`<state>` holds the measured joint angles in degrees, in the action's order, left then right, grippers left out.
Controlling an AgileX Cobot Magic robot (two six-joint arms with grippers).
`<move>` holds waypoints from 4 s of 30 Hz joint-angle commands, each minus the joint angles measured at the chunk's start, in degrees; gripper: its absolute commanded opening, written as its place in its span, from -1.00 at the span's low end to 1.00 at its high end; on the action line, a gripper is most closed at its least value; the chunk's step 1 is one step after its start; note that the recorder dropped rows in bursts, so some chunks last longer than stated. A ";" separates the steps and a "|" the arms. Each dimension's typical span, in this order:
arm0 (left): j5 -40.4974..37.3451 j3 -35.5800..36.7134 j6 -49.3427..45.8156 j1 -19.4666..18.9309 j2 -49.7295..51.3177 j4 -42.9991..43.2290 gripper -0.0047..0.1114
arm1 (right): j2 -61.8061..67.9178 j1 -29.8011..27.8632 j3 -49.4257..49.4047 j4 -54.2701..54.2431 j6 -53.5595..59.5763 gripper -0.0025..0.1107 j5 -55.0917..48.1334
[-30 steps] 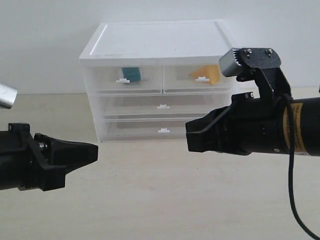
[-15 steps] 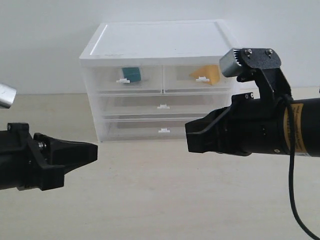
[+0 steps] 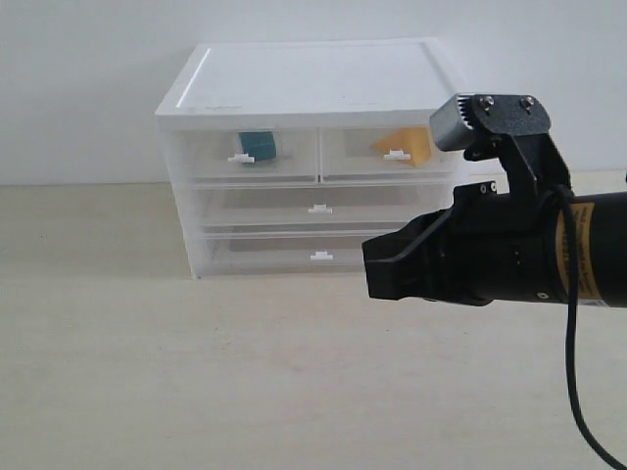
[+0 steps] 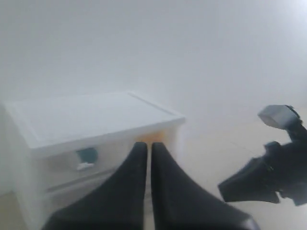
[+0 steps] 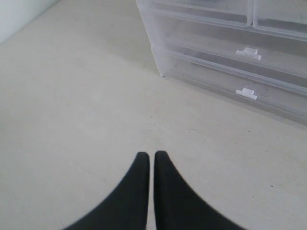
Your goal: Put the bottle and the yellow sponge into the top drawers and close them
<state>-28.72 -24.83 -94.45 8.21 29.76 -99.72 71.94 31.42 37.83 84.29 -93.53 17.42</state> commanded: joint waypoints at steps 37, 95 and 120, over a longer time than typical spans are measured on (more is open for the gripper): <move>23.76 17.42 45.91 -9.02 -29.76 43.05 -0.85 | -0.54 -0.06 -0.05 -0.03 -0.15 -0.96 0.28; 7.77 24.83 107.76 -10.32 -29.76 105.11 -0.85 | -67.85 -13.86 -24.92 0.94 3.70 -0.96 -13.93; 7.77 24.83 107.76 -10.32 -29.76 105.11 -0.85 | -71.35 -13.63 -37.73 -63.33 57.39 -0.96 -10.16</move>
<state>-20.78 -0.22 12.82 -1.94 0.11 5.14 1.25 17.80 1.08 42.41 -55.99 6.39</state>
